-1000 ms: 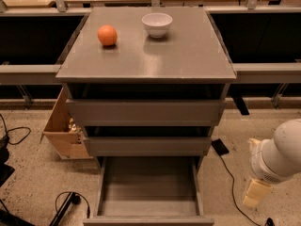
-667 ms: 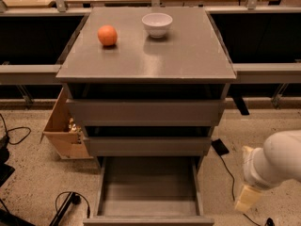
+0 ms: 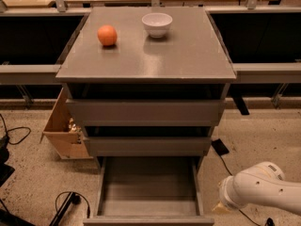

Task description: Close bottom drawer

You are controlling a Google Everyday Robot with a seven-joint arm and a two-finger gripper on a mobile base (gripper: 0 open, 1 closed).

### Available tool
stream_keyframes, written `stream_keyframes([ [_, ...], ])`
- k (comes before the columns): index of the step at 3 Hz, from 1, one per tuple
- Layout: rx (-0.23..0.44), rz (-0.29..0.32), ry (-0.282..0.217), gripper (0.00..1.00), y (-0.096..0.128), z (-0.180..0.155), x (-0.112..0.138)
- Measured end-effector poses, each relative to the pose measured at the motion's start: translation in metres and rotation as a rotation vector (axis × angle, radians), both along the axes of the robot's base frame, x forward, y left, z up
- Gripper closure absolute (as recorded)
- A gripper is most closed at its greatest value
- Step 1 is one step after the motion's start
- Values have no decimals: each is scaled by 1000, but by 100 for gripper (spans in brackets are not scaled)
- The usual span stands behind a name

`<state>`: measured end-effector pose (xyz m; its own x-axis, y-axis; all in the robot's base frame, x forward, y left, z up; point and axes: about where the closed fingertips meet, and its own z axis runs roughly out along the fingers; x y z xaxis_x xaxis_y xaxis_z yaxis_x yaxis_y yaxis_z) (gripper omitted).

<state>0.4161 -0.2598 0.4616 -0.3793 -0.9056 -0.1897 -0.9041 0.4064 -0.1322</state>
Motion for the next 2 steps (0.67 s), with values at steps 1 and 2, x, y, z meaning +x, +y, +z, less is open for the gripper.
stream_keyframes([
  [1,25,-4,8,71,5,-36,2],
  [2,29,-4,12,94,6,-39,0],
])
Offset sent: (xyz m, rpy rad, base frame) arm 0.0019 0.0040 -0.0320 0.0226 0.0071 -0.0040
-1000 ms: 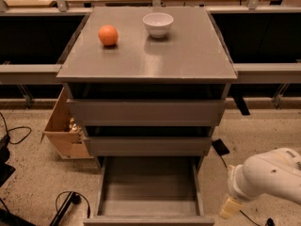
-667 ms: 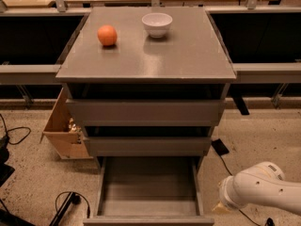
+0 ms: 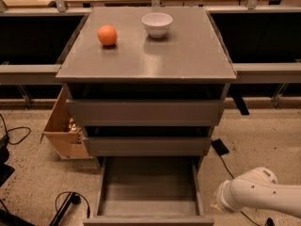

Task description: Close bottom drawer

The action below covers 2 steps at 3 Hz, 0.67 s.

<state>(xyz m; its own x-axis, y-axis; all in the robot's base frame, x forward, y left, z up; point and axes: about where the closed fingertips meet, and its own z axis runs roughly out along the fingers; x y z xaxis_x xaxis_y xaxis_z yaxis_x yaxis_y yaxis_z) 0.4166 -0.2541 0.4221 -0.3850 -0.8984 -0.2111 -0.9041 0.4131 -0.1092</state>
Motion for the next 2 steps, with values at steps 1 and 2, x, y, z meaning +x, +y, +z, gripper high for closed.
stream_keyframes([
  [1,0,0,0,100,0,0,0],
  [2,-10,-4,36,100,3,-19,-4],
])
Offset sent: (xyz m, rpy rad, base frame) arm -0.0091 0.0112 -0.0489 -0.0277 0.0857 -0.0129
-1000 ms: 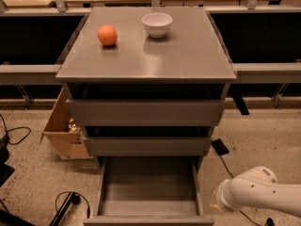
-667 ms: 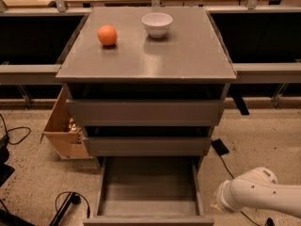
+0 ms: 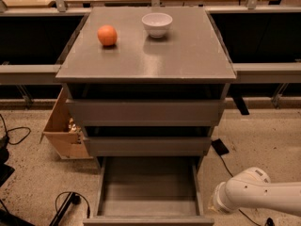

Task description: Close bottom drawer

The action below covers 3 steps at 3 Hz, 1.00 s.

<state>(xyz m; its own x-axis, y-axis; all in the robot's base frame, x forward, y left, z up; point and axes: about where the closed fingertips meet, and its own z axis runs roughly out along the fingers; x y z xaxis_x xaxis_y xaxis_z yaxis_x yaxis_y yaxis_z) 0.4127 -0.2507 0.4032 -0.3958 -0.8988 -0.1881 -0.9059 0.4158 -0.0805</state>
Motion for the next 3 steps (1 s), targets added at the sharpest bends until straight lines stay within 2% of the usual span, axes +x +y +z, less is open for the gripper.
stream_keyframes([
  [1,28,-34,34,100,-3,-43,-15],
  [2,68,-42,49,100,3,-91,-34],
  [3,136,-39,33,100,18,-147,-36],
])
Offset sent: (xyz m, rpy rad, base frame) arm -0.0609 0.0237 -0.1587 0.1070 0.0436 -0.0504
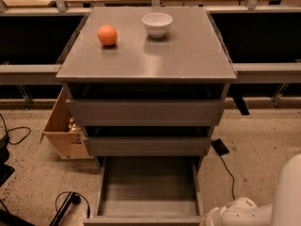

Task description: Close bottom drawer

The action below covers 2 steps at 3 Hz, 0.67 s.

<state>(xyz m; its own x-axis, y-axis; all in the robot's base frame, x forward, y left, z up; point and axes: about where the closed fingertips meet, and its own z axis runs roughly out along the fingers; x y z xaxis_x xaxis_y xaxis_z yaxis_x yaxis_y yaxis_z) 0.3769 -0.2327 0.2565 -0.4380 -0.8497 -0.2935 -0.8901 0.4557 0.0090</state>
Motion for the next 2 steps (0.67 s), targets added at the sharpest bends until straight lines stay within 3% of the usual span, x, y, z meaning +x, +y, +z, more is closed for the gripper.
stream_keyframes([
  [2,92,-39,13,100,27,-85,-4],
])
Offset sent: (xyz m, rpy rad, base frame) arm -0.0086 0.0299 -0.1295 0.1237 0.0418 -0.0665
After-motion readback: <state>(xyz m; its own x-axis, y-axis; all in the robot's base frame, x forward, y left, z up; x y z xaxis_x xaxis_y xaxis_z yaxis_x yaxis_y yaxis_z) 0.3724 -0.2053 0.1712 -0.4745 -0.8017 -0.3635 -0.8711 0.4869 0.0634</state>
